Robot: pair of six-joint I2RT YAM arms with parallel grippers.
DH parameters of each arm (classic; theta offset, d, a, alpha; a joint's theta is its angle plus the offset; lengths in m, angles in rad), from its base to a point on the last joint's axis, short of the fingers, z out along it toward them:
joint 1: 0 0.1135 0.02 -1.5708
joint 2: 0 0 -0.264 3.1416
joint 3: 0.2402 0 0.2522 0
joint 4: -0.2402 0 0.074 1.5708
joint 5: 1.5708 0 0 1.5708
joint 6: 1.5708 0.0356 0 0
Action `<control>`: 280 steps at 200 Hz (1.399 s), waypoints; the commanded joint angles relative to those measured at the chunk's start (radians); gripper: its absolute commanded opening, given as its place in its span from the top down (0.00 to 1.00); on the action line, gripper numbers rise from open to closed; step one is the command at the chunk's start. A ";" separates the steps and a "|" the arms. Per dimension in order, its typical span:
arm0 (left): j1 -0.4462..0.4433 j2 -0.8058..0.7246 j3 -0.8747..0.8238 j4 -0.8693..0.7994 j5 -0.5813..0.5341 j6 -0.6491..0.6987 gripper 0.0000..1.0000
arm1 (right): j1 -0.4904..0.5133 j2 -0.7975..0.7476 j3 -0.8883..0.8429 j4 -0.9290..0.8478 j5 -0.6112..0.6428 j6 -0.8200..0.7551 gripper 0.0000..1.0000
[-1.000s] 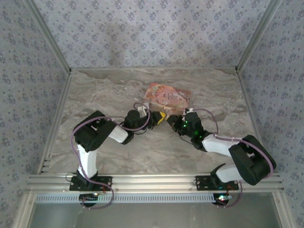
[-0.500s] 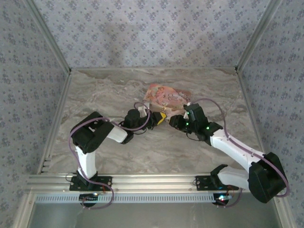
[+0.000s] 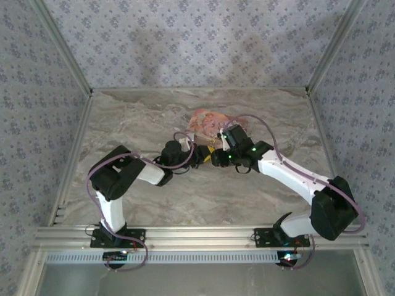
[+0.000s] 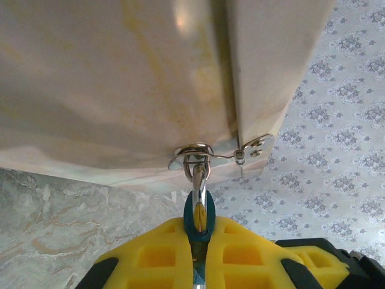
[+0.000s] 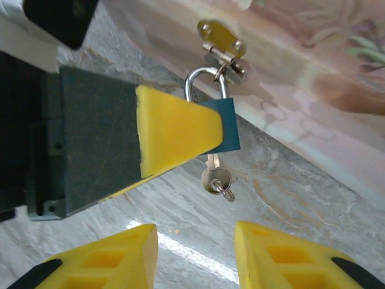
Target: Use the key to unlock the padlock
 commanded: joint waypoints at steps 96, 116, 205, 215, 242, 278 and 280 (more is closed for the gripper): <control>0.012 -0.061 0.035 0.063 0.045 0.008 1.00 | 0.109 0.149 0.148 -0.112 0.290 -0.174 0.57; 0.011 -0.060 0.036 0.063 0.047 0.007 1.00 | 0.117 0.160 0.148 -0.098 0.314 -0.197 0.56; 0.013 -0.057 0.031 0.070 0.050 0.005 1.00 | 0.133 0.197 0.183 -0.113 0.340 -0.234 0.72; 0.012 -0.055 0.031 0.073 0.050 0.005 1.00 | 0.133 0.204 0.185 -0.122 0.328 -0.237 0.78; 0.012 -0.055 0.030 0.078 0.049 0.005 1.00 | 0.121 0.193 0.168 -0.107 0.267 -0.228 0.99; 0.013 -0.057 0.022 0.077 0.049 0.008 1.00 | 0.097 0.173 0.137 -0.067 0.189 -0.212 1.00; 0.012 -0.057 0.022 0.077 0.049 0.008 1.00 | 0.096 0.173 0.134 -0.066 0.180 -0.211 1.00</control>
